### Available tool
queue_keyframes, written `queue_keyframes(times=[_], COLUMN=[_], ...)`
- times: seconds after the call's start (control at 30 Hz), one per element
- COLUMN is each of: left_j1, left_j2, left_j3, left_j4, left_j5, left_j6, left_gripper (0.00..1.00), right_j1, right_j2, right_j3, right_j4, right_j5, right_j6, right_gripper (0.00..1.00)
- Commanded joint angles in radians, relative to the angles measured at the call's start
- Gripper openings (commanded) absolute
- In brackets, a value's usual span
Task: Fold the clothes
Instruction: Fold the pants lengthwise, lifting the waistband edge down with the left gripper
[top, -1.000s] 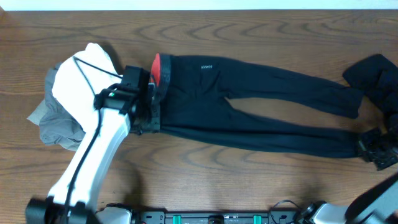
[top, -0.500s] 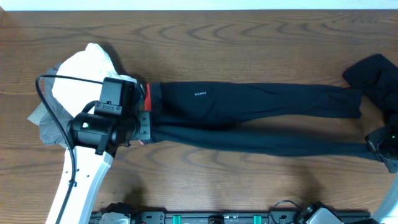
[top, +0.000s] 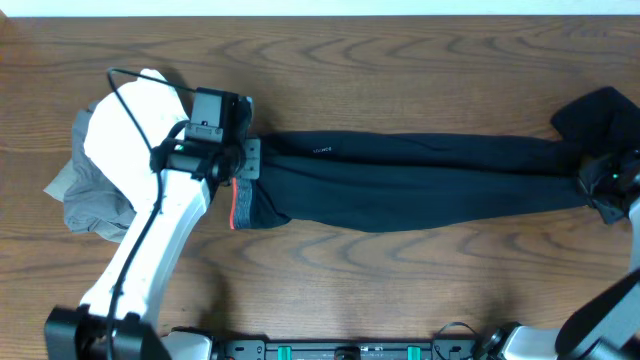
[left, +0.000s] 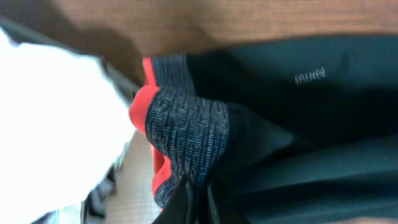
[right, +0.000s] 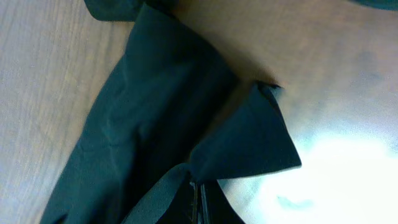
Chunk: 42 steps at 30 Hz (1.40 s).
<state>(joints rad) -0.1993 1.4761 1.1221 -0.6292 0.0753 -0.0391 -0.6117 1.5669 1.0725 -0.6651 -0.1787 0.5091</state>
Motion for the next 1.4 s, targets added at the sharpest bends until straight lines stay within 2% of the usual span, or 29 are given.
queue_keyframes(times=[0.0, 0.3, 0.33, 0.37, 0.4, 0.43, 0.47, 0.53, 0.57, 0.7, 0.8, 0.93, 1.03, 1.1, 1.2, 1.37], left_j1=[0.000, 0.000, 0.000, 0.000, 0.002, 0.004, 0.009, 0.021, 0.029, 0.041, 0.032, -0.004, -0.032, -0.043, -0.044, -0.044], left_j2=[0.049, 0.140, 0.146, 0.148, 0.150, 0.150, 0.148, 0.142, 0.137, 0.121, 0.114, 0.114, 0.120, 0.123, 0.123, 0.123], left_j3=[0.021, 0.021, 0.021, 0.021, 0.021, 0.022, 0.028, 0.051, 0.071, 0.167, 0.216, 0.220, 0.209, 0.198, 0.190, 0.190], left_j4=[0.059, 0.202, 0.209, 0.214, 0.217, 0.217, 0.212, 0.184, 0.159, 0.011, -0.106, -0.225, -0.270, -0.284, -0.298, -0.301], left_j5=[-0.015, -0.016, -0.016, -0.016, -0.016, -0.017, -0.023, -0.039, -0.039, -0.038, -0.011, 0.053, 0.052, 0.052, 0.052, 0.051], left_j6=[0.039, 0.039, 0.039, 0.039, 0.039, 0.039, 0.036, 0.015, 0.015, 0.017, 0.020, 0.020, 0.018, 0.016, 0.001, 0.002], left_gripper=[0.06, 0.08, 0.10, 0.13, 0.21, 0.41, 0.54, 0.61, 0.72, 0.73, 0.73, 0.67, 0.67, 0.67, 0.67, 0.68], right_j1=[0.021, 0.031, 0.031, 0.031, 0.031, 0.031, 0.029, 0.020, 0.012, -0.050, -0.104, -0.148, -0.147, -0.141, -0.130, -0.129], right_j2=[0.063, 0.208, 0.219, 0.227, 0.233, 0.237, 0.237, 0.232, 0.228, 0.214, 0.211, 0.211, 0.211, 0.211, 0.211, 0.212], right_j3=[0.014, 0.014, 0.014, 0.014, 0.014, 0.014, 0.014, 0.014, 0.014, 0.016, 0.019, 0.019, 0.019, 0.019, 0.022, 0.108], right_j4=[0.049, 0.300, 0.317, 0.330, 0.341, 0.344, 0.344, 0.338, 0.325, 0.228, 0.137, 0.054, 0.068, 0.115, 0.197, 0.162], right_j5=[-0.037, -0.186, -0.193, -0.197, -0.203, -0.211, -0.211, -0.220, -0.222, -0.222, -0.222, -0.221, -0.214, -0.220, -0.307, -0.330], right_j6=[0.063, 0.091, 0.100, 0.101, 0.101, 0.099, 0.082, 0.021, -0.009, -0.101, -0.166, -0.227, -0.262, -0.303, -0.510, -0.588], right_gripper=[0.01, 0.01, 0.02, 0.08, 0.19, 0.32, 0.43, 0.54, 0.56, 0.62, 0.61, 0.60, 0.66, 0.67, 0.69, 0.69])
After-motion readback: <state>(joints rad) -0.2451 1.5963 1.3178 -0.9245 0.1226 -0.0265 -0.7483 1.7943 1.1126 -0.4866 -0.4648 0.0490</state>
